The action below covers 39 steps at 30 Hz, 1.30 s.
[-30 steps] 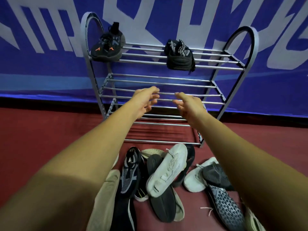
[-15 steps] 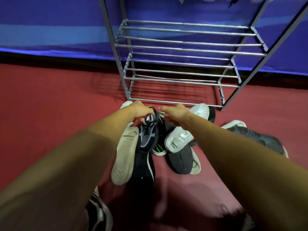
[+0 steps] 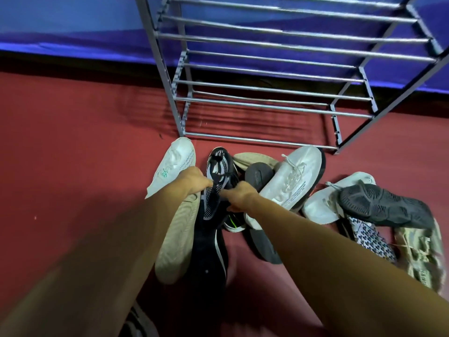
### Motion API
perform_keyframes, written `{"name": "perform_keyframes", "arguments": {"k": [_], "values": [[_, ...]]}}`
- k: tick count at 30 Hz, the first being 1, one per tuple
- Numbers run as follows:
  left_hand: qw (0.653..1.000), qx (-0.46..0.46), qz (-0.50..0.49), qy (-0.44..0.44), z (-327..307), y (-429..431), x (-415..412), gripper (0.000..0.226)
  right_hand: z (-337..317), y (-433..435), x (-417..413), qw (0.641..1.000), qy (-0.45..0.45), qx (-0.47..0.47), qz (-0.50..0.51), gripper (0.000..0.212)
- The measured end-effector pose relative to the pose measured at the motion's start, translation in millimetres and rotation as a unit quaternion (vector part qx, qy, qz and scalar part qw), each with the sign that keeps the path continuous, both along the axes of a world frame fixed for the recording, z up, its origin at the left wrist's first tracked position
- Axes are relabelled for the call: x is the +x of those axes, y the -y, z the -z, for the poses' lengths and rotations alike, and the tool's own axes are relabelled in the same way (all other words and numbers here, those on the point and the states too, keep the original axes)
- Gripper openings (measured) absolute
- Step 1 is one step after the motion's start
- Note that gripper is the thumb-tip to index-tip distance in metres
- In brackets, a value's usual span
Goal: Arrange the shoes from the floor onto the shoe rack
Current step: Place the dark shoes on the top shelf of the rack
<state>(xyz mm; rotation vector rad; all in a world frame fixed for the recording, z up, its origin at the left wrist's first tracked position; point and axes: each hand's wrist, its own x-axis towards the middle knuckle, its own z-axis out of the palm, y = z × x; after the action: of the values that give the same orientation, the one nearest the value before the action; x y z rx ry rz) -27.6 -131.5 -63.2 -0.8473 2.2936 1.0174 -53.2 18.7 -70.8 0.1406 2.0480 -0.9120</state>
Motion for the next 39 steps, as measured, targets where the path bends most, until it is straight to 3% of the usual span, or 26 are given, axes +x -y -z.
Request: {"name": "perform_keyframes", "arguments": {"k": [4, 10, 15, 19, 33, 39], "values": [[1.000, -0.012, 0.008, 0.019, 14, 0, 2, 0.026, 16, 10, 5, 0.999, 0.025, 0.025, -0.029, 0.027], [0.996, -0.080, 0.025, 0.010, 26, -9, 2, 0.021, 22, 12, 8, 0.990, -0.049, 0.084, -0.102, 0.043], [0.999, -0.039, -0.015, 0.008, 16, -4, 4, 0.030, 5, 1, 0, 0.995, -0.042, 0.044, -0.080, 0.018], [0.997, 0.024, -0.068, -0.024, 1, -6, 15, 0.027, -20, -21, -1, 1.000, 0.009, -0.020, -0.019, 0.027], [0.980, 0.142, -0.029, -0.138, -171, -47, 5, 0.015, -179, -94, -30, 0.977, -0.045, -0.206, 0.015, 0.022], [0.967, 0.174, -0.032, -0.185, -231, -59, -1, 0.013, -251, -118, -35, 0.965, -0.088, -0.249, -0.008, 0.009]]}}
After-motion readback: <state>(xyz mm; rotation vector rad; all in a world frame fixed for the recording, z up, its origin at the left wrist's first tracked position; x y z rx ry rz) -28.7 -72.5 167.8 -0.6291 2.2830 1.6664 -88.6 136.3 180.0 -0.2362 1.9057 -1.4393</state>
